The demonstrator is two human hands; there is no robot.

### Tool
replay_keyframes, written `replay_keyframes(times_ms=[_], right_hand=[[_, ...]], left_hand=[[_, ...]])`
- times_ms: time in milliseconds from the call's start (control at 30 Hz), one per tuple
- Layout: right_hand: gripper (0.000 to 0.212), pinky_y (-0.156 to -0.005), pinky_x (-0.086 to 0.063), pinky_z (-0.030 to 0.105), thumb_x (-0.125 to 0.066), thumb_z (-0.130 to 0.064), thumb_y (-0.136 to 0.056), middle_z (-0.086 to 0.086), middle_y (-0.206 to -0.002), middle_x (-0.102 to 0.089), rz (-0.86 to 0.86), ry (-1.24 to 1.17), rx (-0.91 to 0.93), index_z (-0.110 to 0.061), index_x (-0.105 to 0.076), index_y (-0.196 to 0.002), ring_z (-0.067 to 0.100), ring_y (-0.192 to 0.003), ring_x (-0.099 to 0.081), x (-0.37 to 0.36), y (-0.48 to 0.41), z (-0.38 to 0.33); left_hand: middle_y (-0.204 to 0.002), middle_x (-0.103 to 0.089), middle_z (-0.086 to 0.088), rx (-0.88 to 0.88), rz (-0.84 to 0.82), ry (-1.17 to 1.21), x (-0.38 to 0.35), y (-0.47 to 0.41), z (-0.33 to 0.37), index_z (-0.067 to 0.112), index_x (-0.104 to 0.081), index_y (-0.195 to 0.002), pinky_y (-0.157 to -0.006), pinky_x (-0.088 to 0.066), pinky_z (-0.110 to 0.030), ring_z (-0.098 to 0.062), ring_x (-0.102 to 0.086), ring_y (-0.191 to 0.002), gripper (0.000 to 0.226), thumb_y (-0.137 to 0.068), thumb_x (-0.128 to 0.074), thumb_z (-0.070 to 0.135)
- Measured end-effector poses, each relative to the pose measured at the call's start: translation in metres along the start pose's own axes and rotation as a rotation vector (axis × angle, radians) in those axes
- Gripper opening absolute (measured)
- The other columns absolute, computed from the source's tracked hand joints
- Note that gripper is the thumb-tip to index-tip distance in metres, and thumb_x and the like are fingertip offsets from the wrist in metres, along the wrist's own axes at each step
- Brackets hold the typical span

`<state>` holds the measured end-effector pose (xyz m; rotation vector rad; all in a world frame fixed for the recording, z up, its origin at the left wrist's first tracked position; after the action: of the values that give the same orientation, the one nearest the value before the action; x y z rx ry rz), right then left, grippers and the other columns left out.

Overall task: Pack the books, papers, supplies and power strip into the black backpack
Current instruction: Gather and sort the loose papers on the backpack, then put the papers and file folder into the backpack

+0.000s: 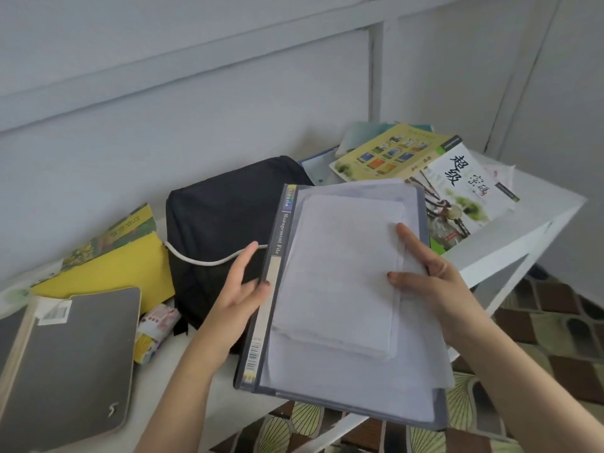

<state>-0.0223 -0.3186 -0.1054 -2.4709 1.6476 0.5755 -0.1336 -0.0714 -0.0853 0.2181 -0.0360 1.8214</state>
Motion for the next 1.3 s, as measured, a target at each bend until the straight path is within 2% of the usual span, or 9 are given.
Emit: replay_keyframes(times_ms=[167,367,567,833,967,1100,1167,1233,1300], right_hand=[[0.07,-0.066,-0.056,0.022,-0.058,0.015,-0.078,-0.012,-0.112,-0.069,0.03,-0.006,-0.007,-0.038,-0.057,-0.124,0.012,-0.094,-0.069,0.015,0.016,0.002],[0.068,-0.069,-0.057,0.024,-0.06,0.013,-0.077,-0.015,-0.111,-0.069,0.069,0.015,0.022,-0.041,-0.06,-0.118,0.012,-0.095,-0.068,0.028,0.035,0.0],[0.07,-0.065,-0.054,0.018,-0.058,0.015,-0.078,-0.021,-0.103,-0.07,0.112,0.043,0.069,-0.039,-0.058,-0.123,0.004,-0.089,-0.068,0.037,0.06,-0.004],[0.068,-0.078,-0.056,0.028,-0.06,0.015,-0.076,-0.014,-0.114,-0.068,0.184,0.036,0.059,-0.036,-0.061,-0.122,0.013,-0.097,-0.068,0.045,0.084,-0.002],[0.069,-0.079,-0.056,0.026,-0.059,0.015,-0.075,-0.018,-0.109,-0.069,0.212,0.02,0.081,-0.034,-0.06,-0.123,0.009,-0.097,-0.067,0.043,0.093,-0.004],[0.07,-0.072,-0.056,0.021,-0.06,0.014,-0.07,-0.017,-0.114,-0.067,0.243,-0.027,0.082,-0.032,-0.061,-0.122,0.009,-0.098,-0.067,0.036,0.099,-0.007],[0.07,-0.073,-0.056,0.022,-0.059,0.014,-0.069,-0.016,-0.114,-0.067,0.257,-0.047,0.082,-0.032,-0.062,-0.121,0.01,-0.097,-0.068,0.029,0.102,-0.007],[0.069,-0.075,-0.057,0.025,-0.06,0.012,-0.069,-0.014,-0.113,-0.069,0.26,-0.063,0.078,-0.034,-0.062,-0.121,0.015,-0.097,-0.068,0.022,0.105,-0.006],[0.069,-0.076,-0.057,0.028,-0.06,0.01,-0.069,-0.01,-0.114,-0.069,0.256,-0.081,0.071,-0.035,-0.062,-0.121,0.019,-0.098,-0.068,0.014,0.107,-0.003]], left_hand=[[-0.107,-0.061,0.022,0.004,0.116,-0.232,0.005,0.006,-0.011,0.039,-0.048,-0.121,-0.079,-0.039,-0.005,0.017,-0.055,-0.097,0.032,-0.098,-0.044,0.017],[-0.11,-0.064,0.018,-0.005,0.05,-0.406,0.008,0.009,-0.03,0.036,-0.056,-0.11,-0.097,-0.039,-0.023,0.004,-0.056,-0.107,0.038,-0.088,-0.06,0.007],[-0.111,-0.062,0.029,-0.022,-0.063,-0.456,0.013,0.006,-0.035,0.041,-0.057,-0.11,-0.093,-0.034,-0.014,0.015,-0.05,-0.11,0.054,-0.072,-0.078,0.009],[-0.1,-0.067,0.024,-0.097,-0.09,-0.675,0.017,0.0,-0.023,0.038,-0.067,-0.096,-0.092,-0.038,-0.019,0.01,-0.056,-0.101,0.034,-0.073,-0.078,0.015],[-0.077,-0.072,0.012,-0.116,-0.011,-0.565,0.021,-0.007,-0.005,0.031,-0.064,-0.093,-0.079,-0.045,-0.02,-0.001,-0.066,-0.08,0.036,-0.074,-0.075,0.003],[-0.073,-0.073,-0.001,0.031,0.032,-0.303,0.039,-0.026,0.009,0.025,-0.06,-0.099,-0.097,-0.04,-0.034,-0.018,-0.065,-0.091,0.037,-0.075,-0.073,0.0],[-0.078,-0.072,-0.004,0.128,0.016,-0.183,0.046,-0.035,0.012,0.021,-0.061,-0.099,-0.097,-0.041,-0.035,-0.021,-0.063,-0.094,0.029,-0.079,-0.069,0.002],[-0.091,-0.067,-0.006,0.209,0.019,-0.053,0.053,-0.044,0.014,0.018,-0.062,-0.097,-0.085,-0.048,-0.032,-0.022,-0.061,-0.095,0.017,-0.084,-0.064,0.006],[-0.096,-0.065,-0.007,0.181,0.084,-0.024,0.061,-0.055,0.015,0.019,-0.063,-0.094,-0.08,-0.049,-0.032,-0.022,-0.061,-0.094,0.015,-0.085,-0.064,0.007]])
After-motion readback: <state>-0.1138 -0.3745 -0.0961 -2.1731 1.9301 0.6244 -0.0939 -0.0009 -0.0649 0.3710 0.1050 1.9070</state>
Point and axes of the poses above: each hand's wrist, its own y-axis away from the middle knuckle, its own x-axis out of the back of the hand, z = x × y, the point moved 1 cm from there along -y, towards the middle knuckle
